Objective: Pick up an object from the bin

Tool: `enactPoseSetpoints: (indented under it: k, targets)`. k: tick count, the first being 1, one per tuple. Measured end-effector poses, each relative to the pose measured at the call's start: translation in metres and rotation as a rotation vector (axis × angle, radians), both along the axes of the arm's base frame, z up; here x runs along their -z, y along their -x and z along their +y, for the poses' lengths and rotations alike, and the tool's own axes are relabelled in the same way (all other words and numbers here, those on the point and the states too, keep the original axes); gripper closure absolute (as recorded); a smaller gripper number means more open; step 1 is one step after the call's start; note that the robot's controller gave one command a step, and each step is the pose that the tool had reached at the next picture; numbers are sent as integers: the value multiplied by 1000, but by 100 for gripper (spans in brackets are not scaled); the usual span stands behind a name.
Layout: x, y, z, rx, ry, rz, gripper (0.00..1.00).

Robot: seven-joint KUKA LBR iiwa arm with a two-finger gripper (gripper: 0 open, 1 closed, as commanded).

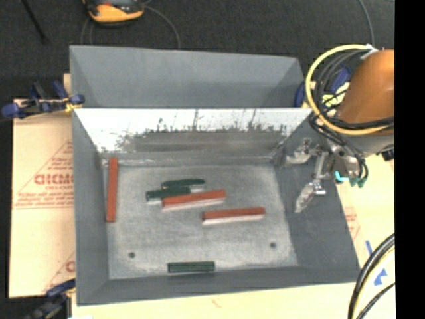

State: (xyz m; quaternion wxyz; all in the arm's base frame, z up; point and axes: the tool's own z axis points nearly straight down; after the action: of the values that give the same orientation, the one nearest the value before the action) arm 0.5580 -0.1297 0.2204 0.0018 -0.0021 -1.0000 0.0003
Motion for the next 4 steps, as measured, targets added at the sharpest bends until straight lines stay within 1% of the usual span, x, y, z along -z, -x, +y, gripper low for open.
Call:
enactPoseSetpoints:
  k: [1,2,3,4]
  targets:
    - [-4,-2,1,-4,2,-8,0]
    - [71,-7,41,-21,2,-12,0]
    - [73,-1,68,-69,0,-3,0]
    - [78,-3,77,-21,-1,-9,0]
